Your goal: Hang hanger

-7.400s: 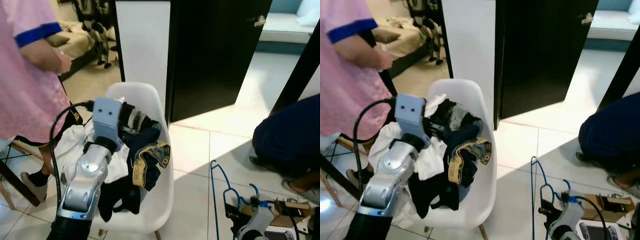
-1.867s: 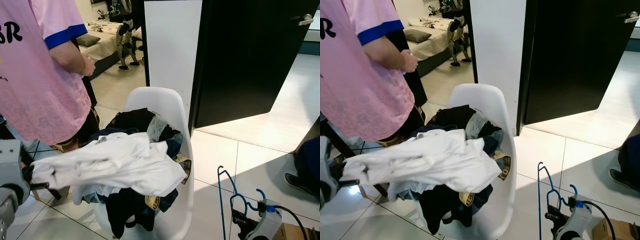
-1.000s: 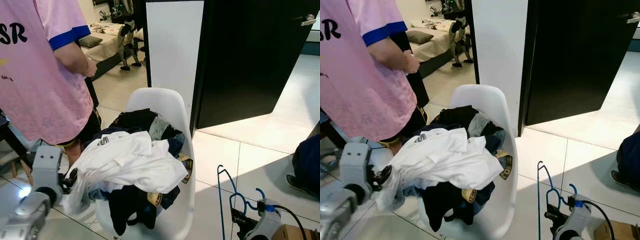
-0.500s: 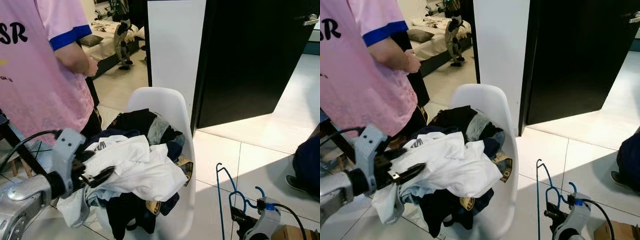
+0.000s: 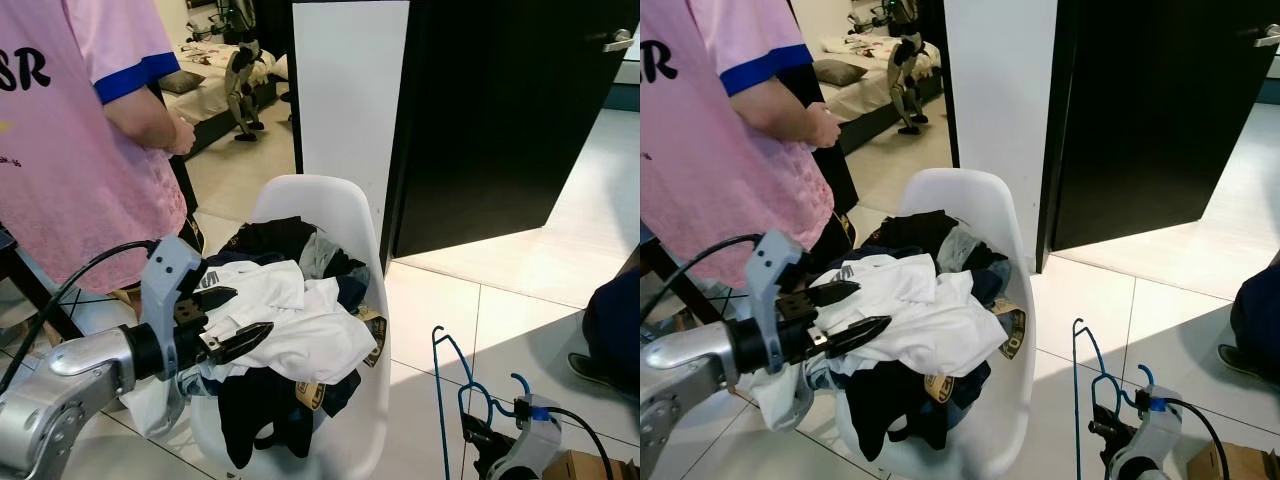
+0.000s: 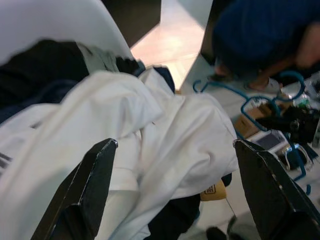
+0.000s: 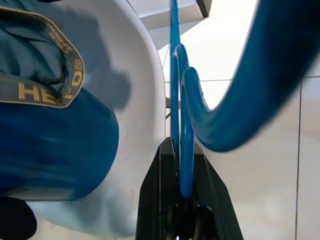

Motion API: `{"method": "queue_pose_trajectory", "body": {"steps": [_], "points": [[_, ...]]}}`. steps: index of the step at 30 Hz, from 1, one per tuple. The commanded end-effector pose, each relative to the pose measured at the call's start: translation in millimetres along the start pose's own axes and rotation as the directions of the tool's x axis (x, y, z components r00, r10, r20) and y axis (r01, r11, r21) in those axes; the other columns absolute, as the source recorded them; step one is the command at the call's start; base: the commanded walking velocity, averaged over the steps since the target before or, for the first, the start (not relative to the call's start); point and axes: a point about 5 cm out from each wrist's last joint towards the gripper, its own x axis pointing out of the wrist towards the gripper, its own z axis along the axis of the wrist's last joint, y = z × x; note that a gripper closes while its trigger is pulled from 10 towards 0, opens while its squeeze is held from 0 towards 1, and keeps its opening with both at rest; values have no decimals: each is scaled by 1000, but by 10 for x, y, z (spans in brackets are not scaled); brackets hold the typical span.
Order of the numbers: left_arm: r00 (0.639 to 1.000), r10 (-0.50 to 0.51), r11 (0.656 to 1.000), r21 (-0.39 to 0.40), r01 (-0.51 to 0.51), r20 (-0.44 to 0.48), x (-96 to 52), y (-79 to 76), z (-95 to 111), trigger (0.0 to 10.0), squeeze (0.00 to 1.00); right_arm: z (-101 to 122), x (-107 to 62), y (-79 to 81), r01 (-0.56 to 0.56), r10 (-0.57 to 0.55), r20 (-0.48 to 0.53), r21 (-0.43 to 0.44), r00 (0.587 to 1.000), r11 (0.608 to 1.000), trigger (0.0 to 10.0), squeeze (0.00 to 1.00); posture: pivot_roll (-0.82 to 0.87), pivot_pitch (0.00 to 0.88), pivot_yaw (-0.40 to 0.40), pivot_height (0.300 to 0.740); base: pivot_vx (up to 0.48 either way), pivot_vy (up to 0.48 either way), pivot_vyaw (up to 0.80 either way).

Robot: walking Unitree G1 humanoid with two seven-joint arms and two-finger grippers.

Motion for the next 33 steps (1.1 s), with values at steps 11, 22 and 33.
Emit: {"method": "queue_pose_trajectory", "body": {"steps": [11, 22, 33], "points": [[979, 200, 979, 53, -198, -34, 161, 280, -24, 10000, 0, -14, 14, 6, 8, -8, -1, 5, 1000, 1000, 10000, 0, -12, 0, 44, 740, 0, 0, 0], [978, 67, 993, 112, -46, -198, 76, 207, -133, 10000, 0, -54, 20, -16, 14, -14, -18, 9, 1000, 1000, 10000, 0, -6, 0, 47, 740, 0, 0, 0], [950, 165, 966, 239, -100, -266, -53, 421, -42, 10000, 0, -94, 16, -56, 23, -22, -36, 13, 999, 1000, 10000, 0, -5, 0, 45, 740, 0, 0, 0]]}}
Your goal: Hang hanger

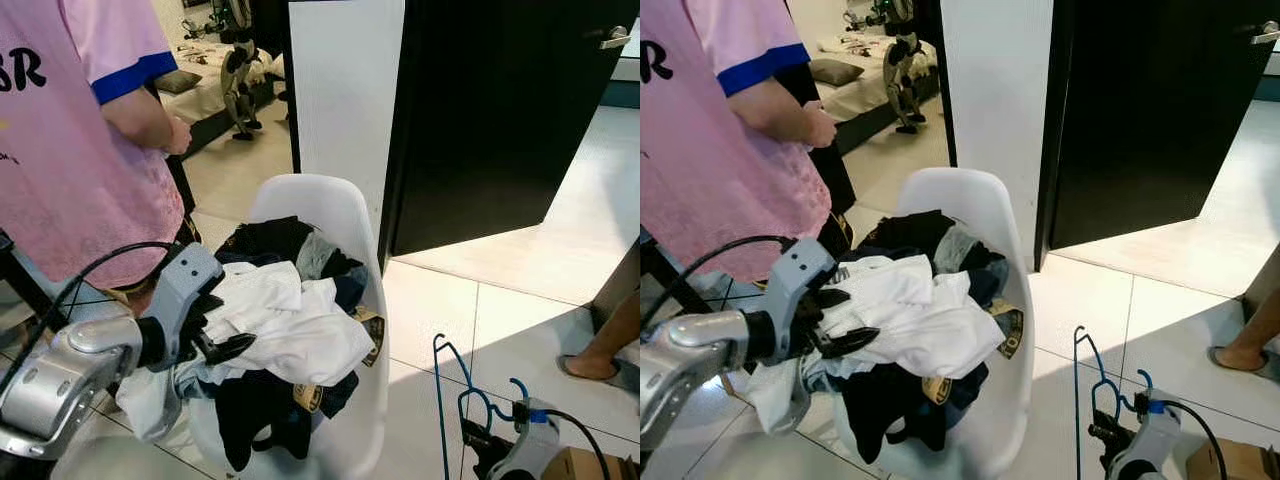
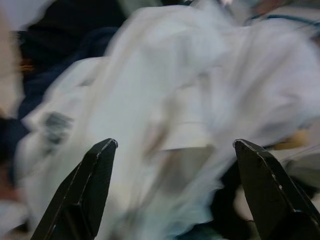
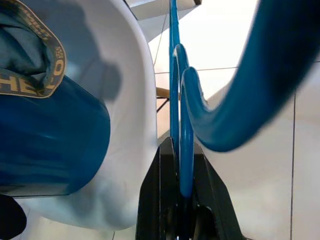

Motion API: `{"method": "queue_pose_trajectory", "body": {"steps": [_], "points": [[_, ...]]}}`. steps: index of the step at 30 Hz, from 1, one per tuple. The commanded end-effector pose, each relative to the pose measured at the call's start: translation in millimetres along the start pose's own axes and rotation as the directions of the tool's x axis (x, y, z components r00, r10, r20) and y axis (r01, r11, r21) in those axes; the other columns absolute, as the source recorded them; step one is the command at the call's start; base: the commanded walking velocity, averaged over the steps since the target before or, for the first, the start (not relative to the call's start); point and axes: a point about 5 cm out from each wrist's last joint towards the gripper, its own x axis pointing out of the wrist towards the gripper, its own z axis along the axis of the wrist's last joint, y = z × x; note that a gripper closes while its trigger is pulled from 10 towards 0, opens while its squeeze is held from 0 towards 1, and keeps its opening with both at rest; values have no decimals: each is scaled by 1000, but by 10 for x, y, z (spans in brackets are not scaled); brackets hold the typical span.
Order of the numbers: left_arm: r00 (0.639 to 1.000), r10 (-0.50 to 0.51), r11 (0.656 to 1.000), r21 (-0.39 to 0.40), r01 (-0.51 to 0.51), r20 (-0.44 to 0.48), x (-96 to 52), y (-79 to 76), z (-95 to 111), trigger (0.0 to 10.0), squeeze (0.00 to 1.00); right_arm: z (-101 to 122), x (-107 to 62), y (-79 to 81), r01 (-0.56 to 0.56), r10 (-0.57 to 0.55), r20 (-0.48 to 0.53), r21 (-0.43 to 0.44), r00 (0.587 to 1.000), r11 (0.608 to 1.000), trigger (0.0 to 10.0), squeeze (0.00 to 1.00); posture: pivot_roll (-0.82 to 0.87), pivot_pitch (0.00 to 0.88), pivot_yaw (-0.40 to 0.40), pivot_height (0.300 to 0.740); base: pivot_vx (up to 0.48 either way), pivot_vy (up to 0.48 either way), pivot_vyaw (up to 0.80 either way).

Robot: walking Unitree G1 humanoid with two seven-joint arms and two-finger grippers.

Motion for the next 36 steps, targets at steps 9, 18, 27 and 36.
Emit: {"method": "queue_pose_trajectory", "body": {"steps": [9, 18, 27, 36], "points": [[995, 62, 995, 80, -56, -76, 1, 92, -87, 10000, 0, -13, 10, 12, -5, 5, 4, 0, 1000, 1000, 10000, 0, -6, 0, 44, 740, 0, 0, 0], [997, 21, 998, 62, -16, -77, 94, -12, -144, 10000, 0, -7, 21, 16, -9, 9, 8, -2, 1000, 1000, 10000, 0, -12, 0, 43, 740, 0, 0, 0], [992, 9, 990, 138, 9, -123, 84, 13, -195, 10000, 0, 4, 23, 31, -12, 12, 15, -4, 1000, 1000, 10000, 0, -11, 0, 43, 740, 0, 0, 0], [990, 45, 983, 180, -20, -133, 128, 41, -241, 10000, 0, 14, 26, 39, -15, 15, 20, -5, 1000, 1000, 10000, 0, -13, 0, 42, 740, 0, 0, 0]]}}
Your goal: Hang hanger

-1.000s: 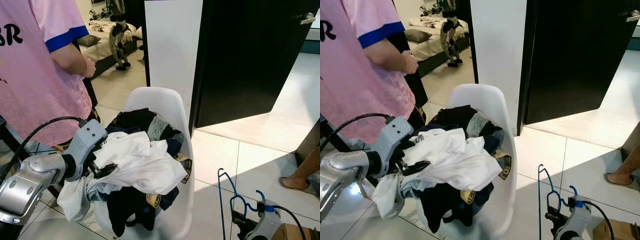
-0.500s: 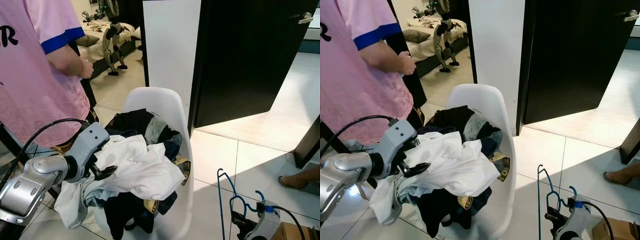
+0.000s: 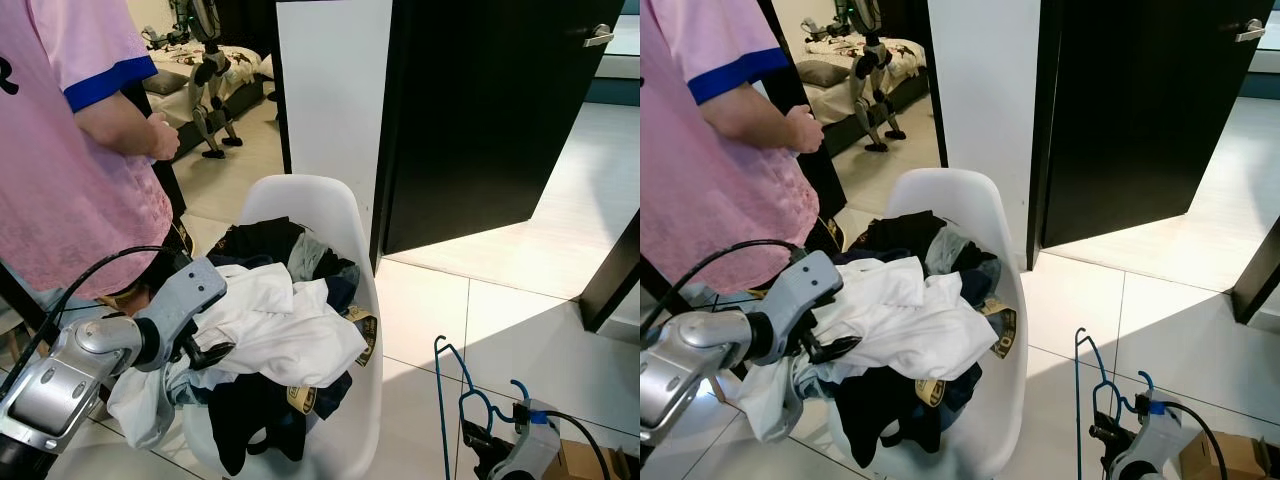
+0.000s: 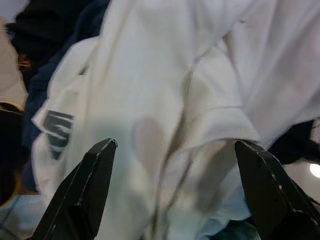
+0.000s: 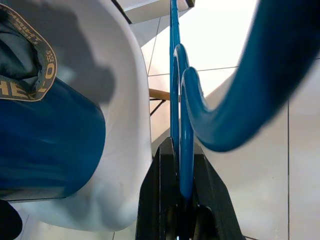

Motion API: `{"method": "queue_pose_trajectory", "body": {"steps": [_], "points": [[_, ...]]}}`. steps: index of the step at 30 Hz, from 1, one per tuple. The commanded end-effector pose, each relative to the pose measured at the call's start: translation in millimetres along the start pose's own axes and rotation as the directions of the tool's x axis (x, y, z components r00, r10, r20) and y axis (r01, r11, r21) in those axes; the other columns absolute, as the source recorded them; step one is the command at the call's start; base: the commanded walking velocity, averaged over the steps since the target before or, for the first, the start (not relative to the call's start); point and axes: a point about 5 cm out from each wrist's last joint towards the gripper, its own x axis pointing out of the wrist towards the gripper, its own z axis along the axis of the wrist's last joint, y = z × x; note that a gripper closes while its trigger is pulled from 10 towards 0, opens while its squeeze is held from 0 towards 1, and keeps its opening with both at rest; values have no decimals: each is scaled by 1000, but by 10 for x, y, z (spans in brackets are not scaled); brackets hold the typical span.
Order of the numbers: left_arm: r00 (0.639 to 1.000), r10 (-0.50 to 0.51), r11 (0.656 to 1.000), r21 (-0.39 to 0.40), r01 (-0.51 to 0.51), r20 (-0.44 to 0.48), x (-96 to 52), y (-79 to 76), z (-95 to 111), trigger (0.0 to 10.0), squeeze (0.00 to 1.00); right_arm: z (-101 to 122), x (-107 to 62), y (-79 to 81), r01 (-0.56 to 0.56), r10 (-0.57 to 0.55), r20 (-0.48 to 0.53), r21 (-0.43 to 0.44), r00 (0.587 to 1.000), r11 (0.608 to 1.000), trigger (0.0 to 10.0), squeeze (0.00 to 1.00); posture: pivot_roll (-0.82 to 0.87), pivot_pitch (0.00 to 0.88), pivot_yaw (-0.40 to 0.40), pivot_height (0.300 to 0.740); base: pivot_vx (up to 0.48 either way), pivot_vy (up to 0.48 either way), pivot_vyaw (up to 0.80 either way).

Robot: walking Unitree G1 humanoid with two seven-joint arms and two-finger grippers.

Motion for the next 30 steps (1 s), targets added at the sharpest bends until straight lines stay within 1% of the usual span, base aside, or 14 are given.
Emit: {"method": "queue_pose_trajectory", "body": {"steps": [1, 7, 8, 9, 10, 11, 12, 15, 17, 19, 21, 24, 28, 30], "points": [[999, 7, 1000, 21, -6, -33, 17, 11, -56, 10000, 0, 20, 15, 35, -12, 12, 17, -6, 1000, 1000, 10000, 0, -13, 0, 42, 740, 0, 0, 0], [999, 2, 1000, 30, -1, -36, 55, -9, -77, 9922, 0, 15, 16, 30, -10, 10, 15, -5, 1000, 1000, 10000, 0, -17, 0, 43, 740, 0, 0, 0], [999, -8, 1000, 29, 9, -37, 70, -27, -93, 4980, 0, 12, 16, 28, -9, 9, 14, -4, 1000, 1000, 10000, 0, -17, 0, 43, 740, 0, 0, 0], [999, -8, 1000, 29, 9, -37, 70, -27, -93, 4980, 0, 12, 16, 28, -9, 9, 14, -4, 1000, 1000, 10000, 0, -17, 0, 43, 740, 0, 0, 0], [999, -19, 1000, 23, 19, -35, 83, -46, -107, 1882, 0, 9, 15, 26, -8, 8, 14, -4, 1000, 1000, 10000, 0, -17, 0, 43, 740, 0, 0, 0], [999, -19, 1000, 23, 19, -35, 83, -46, -107, 1882, 0, 9, 15, 26, -8, 8, 14, -4, 1000, 1000, 10000, 0, -17, 0, 43, 740, 0, 0, 0], [999, -30, 999, 15, 30, -28, 98, -65, -120, 0, 0, 7, 15, 24, -7, 7, 14, -3, 1000, 1000, 10000, 0, -18, 0, 42, 740, 0, 0, 0], [999, -46, 999, -4, 46, -8, 154, -113, -176, 0, 0, 6, 15, 24, -6, 6, 13, -2, 1000, 1000, 10000, 0, -16, 0, 41, 740, 0, 0, 0], [999, -49, 997, -53, 50, 15, 225, -151, -250, 0, 0, 7, 15, 26, -7, 7, 14, -2, 1000, 1000, 10000, 0, -18, 0, 42, 740, 0, 0, 0], [999, -49, 997, -53, 50, 15, 225, -151, -250, 0, 0, 7, 15, 26, -7, 7, 14, -2, 1000, 1000, 10000, 0, -18, 0, 42, 740, 0, 0, 0], [998, -66, 995, -68, 67, 15, 288, -190, -326, 0, 0, 10, 15, 30, -7, 7, 17, -3, 1000, 1000, 10000, 0, -25, 0, 42, 740, 0, 0, 0], [996, -79, 994, -74, 81, 31, 340, -211, -345, 0, 0, 13, 14, 32, -7, 7, 19, -3, 1000, 1000, 10000, 0, -25, 0, 42, 740, 0, 0, 0], [995, -59, 996, -68, 64, 75, 375, -168, -262, 0, 0, 16, 12, 35, -6, 6, 22, -3, 1000, 1000, 10000, 0, -31, 0, 43, 740, 0, 0, 0], [991, -34, 996, -76, 44, 129, 371, -116, -150, 0, 0, 16, 11, 35, -6, 6, 23, -2, 1000, 1000, 10000, 0, -33, 0, 45, 740, 0, 0, 0]]}}
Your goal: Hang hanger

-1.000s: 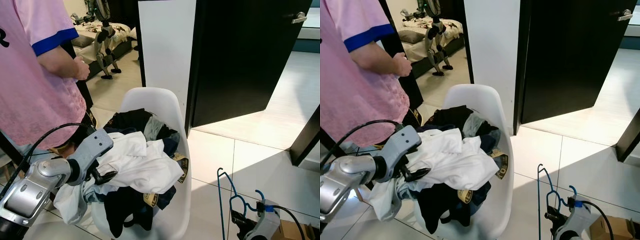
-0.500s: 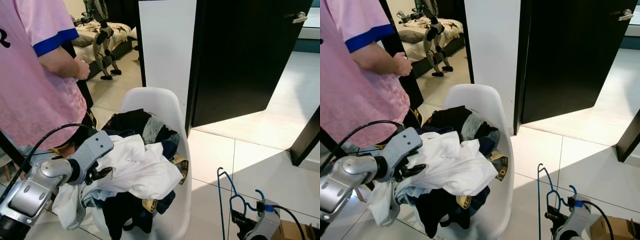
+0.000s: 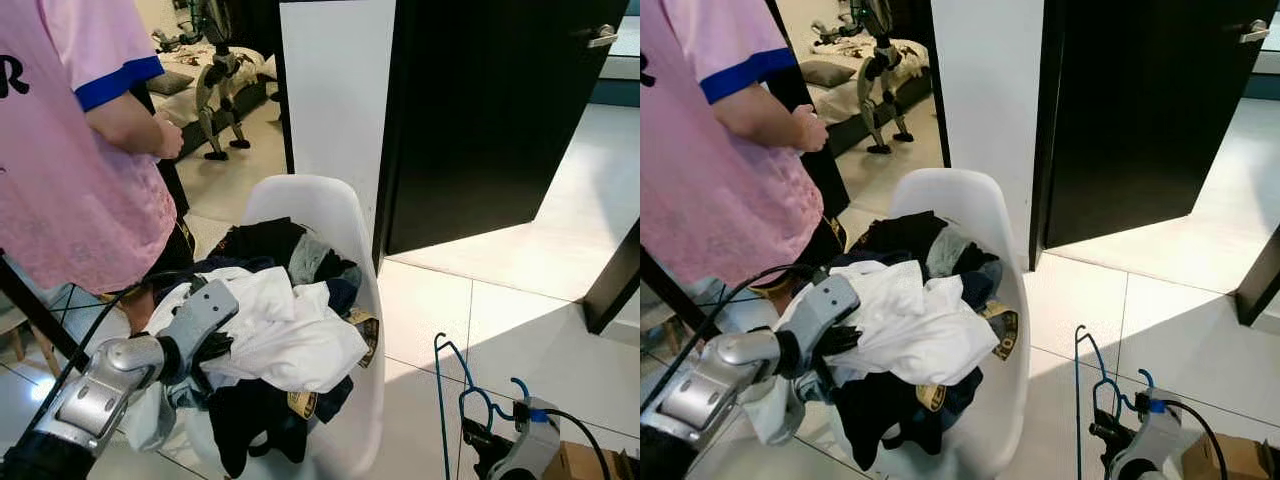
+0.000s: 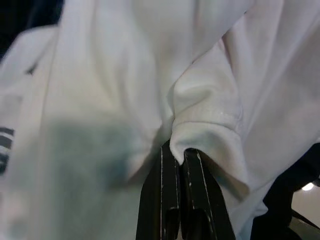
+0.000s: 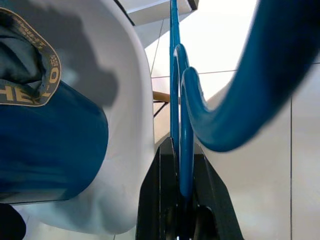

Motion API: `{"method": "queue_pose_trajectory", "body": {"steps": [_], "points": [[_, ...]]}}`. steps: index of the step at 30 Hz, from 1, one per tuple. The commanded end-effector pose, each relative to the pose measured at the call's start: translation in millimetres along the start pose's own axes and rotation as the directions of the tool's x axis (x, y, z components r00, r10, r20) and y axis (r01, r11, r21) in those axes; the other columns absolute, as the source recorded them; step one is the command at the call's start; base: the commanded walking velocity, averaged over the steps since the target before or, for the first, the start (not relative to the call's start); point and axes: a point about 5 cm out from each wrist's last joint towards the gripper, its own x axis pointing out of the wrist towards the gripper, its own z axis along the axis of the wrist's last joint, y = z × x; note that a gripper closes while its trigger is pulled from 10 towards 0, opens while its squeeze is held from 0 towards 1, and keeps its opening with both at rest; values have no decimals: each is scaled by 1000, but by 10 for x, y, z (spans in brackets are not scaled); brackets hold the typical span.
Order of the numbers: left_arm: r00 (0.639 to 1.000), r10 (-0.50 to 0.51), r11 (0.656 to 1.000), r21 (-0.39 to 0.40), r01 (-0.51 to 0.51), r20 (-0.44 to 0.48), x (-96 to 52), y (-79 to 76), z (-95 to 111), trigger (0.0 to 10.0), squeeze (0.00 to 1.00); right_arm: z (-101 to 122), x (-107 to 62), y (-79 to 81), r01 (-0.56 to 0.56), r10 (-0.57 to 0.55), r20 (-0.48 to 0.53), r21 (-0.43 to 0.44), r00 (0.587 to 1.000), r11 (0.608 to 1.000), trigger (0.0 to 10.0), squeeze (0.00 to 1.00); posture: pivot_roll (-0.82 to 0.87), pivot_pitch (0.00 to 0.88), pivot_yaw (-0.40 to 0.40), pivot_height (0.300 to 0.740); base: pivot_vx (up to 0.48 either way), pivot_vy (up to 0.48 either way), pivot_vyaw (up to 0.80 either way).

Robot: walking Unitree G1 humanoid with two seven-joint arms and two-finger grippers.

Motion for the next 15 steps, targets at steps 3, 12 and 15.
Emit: {"method": "queue_pose_trajectory", "body": {"steps": [3, 12, 15], "points": [[995, 32, 999, -16, -31, 98, -7, 78, 195, 0, 0, 1, 2, 26, -3, 3, 14, 1, 1000, 1000, 10000, 0, -33, 0, 45, 740, 0, 0, 0], [899, 186, 983, -79, -168, 396, -216, 413, 869, 0, 0, -21, -7, 37, -9, 9, 11, 2, 1000, 1000, 10000, 0, -24, 0, 43, 740, 0, 0, 0], [848, 216, 976, -112, -184, 483, -311, 501, 1094, 0, 0, -24, -7, 45, -11, 11, 11, 2, 1000, 1000, 10000, 0, -22, 0, 45, 740, 0, 0, 0]]}}
